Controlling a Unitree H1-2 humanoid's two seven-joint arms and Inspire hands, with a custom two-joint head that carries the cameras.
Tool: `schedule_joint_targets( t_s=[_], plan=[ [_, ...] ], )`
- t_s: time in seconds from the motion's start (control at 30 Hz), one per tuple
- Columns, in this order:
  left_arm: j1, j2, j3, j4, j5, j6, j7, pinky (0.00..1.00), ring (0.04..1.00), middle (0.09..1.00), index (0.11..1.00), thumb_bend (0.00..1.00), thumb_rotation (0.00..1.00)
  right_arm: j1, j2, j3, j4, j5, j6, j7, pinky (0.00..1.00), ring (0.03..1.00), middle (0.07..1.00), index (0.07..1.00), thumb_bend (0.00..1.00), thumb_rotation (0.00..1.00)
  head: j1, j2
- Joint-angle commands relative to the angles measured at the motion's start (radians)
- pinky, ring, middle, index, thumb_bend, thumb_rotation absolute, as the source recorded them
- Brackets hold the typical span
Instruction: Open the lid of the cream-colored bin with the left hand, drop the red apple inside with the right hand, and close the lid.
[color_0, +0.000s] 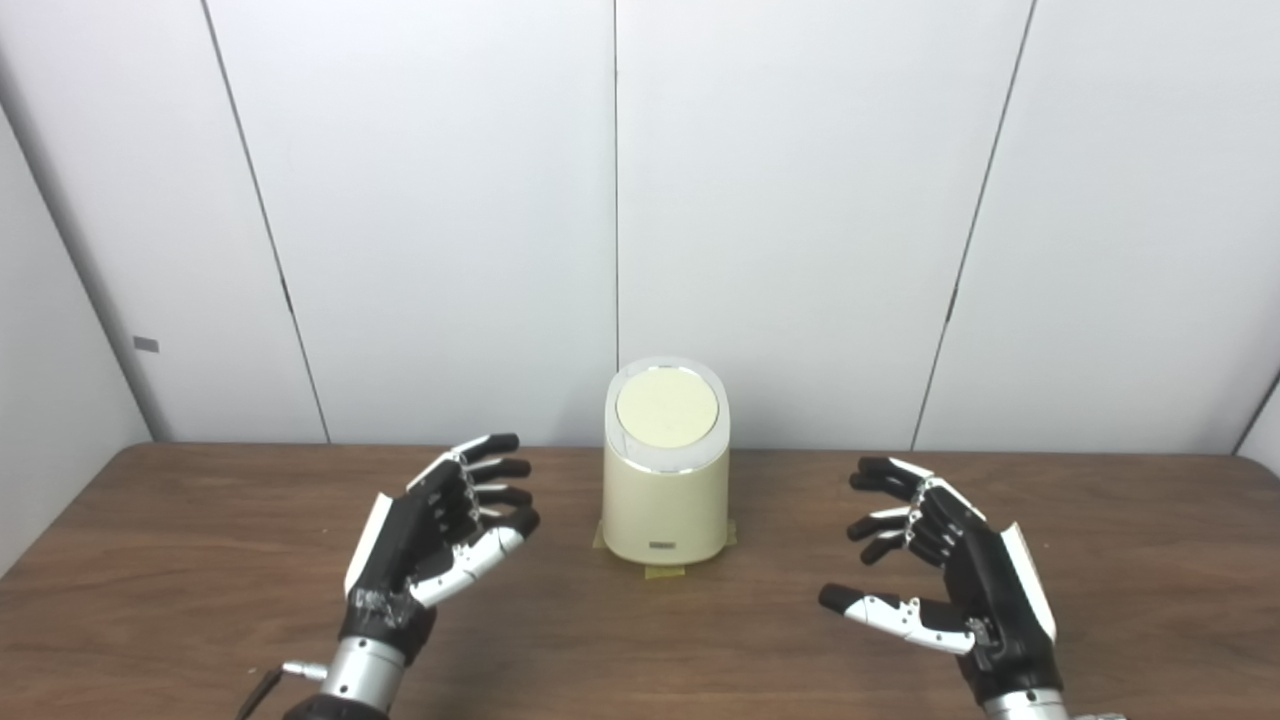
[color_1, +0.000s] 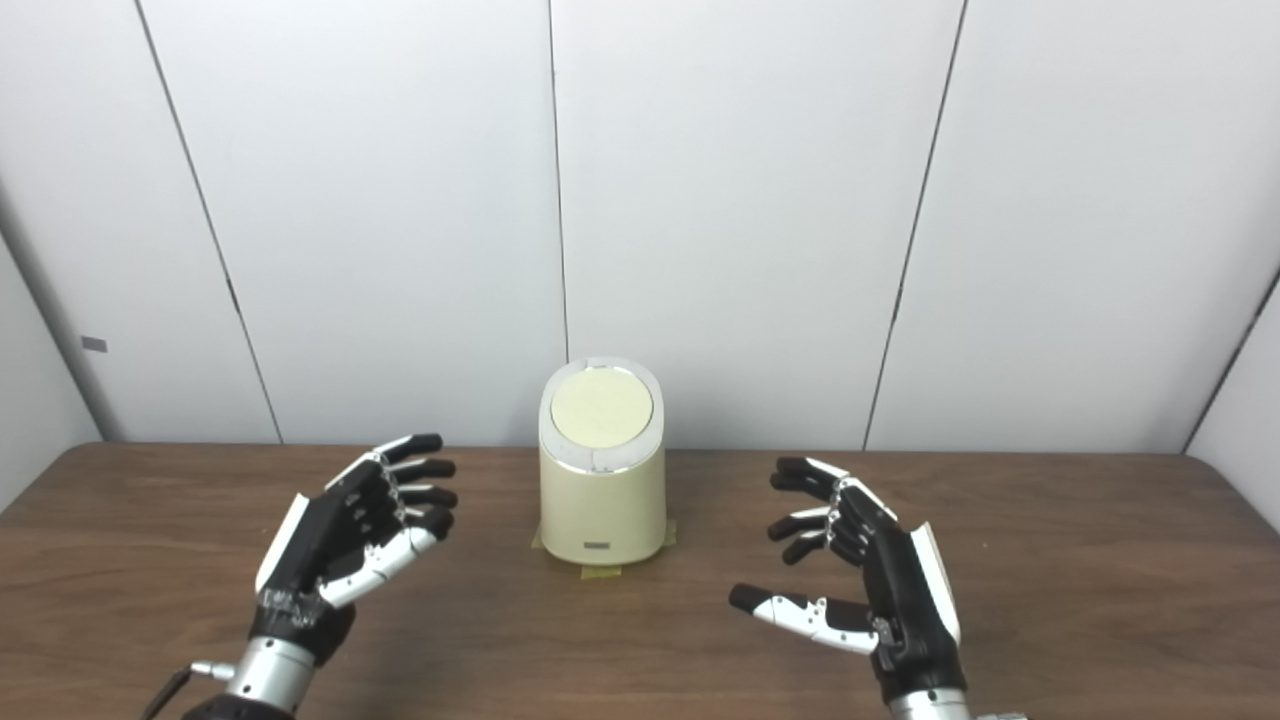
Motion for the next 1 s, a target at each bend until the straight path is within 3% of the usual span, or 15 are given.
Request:
schedule_joint_targets(
  t_s=[0.0, 0.37, 0.63, 0.73, 0.83, 0.9, 0.93, 0.97],
  plan=[
    [-0.029, 0.011, 0.003, -0.006, -0.03, -0.053, -0.003, 0.52, 0.645, 0.712, 0.749, 0.65, 0.2, -0.022, -0.01, 0.0, -0.026, 0.003, 0.004, 0.008, 0.45, 0.591, 0.744, 0.733, 0.71, 0.19, 0.001, 0.001],
    [-0.013, 0.02, -0.028, 0.021, 0.031, -0.098, 0.026, 0.5, 0.645, 0.72, 0.755, 0.71, 0.26, -0.009, -0.01, 0.004, -0.036, 0.007, 0.011, 0.003, 0.48, 0.61, 0.752, 0.736, 0.74, 0.2, -0.002, 0.007],
    [-0.018, 0.022, -0.033, 0.036, 0.036, -0.123, 0.031, 0.51, 0.671, 0.753, 0.765, 0.7, 0.26, -0.007, -0.014, 0.004, -0.035, 0.007, 0.008, 0.005, 0.46, 0.6, 0.75, 0.739, 0.73, 0.21, -0.002, 0.009],
    [-0.019, 0.027, -0.036, 0.038, 0.031, -0.124, 0.023, 0.53, 0.699, 0.785, 0.799, 0.68, 0.26, -0.006, -0.014, 0.005, -0.039, 0.011, 0.011, 0.008, 0.45, 0.599, 0.751, 0.741, 0.74, 0.21, -0.003, 0.012],
    [-0.019, 0.047, -0.047, 0.031, 0.029, -0.1, -0.001, 0.62, 0.796, 0.878, 0.894, 0.68, 0.32, -0.005, -0.018, 0.009, -0.047, 0.008, 0.028, 0.015, 0.49, 0.631, 0.778, 0.765, 0.74, 0.23, -0.005, 0.013],
    [-0.019, 0.059, -0.056, 0.026, 0.036, -0.084, -0.008, 0.72, 0.857, 0.93, 0.966, 0.72, 0.38, -0.006, -0.033, 0.019, -0.052, -0.022, 0.051, 0.025, 0.57, 0.715, 0.831, 0.813, 0.75, 0.33, -0.007, 0.013],
    [-0.019, 0.064, -0.06, 0.025, 0.036, -0.079, -0.012, 0.77, 0.882, 0.949, 0.983, 0.73, 0.4, -0.007, -0.044, 0.027, -0.057, -0.047, 0.069, 0.032, 0.62, 0.762, 0.858, 0.846, 0.75, 0.41, -0.009, 0.015],
    [-0.019, 0.067, -0.062, 0.026, 0.032, -0.076, -0.016, 0.85, 0.927, 0.979, 0.993, 0.76, 0.43, -0.007, -0.053, 0.033, -0.062, -0.066, 0.087, 0.039, 0.7, 0.834, 0.897, 0.897, 0.8, 0.56, -0.01, 0.015]
  ],
)
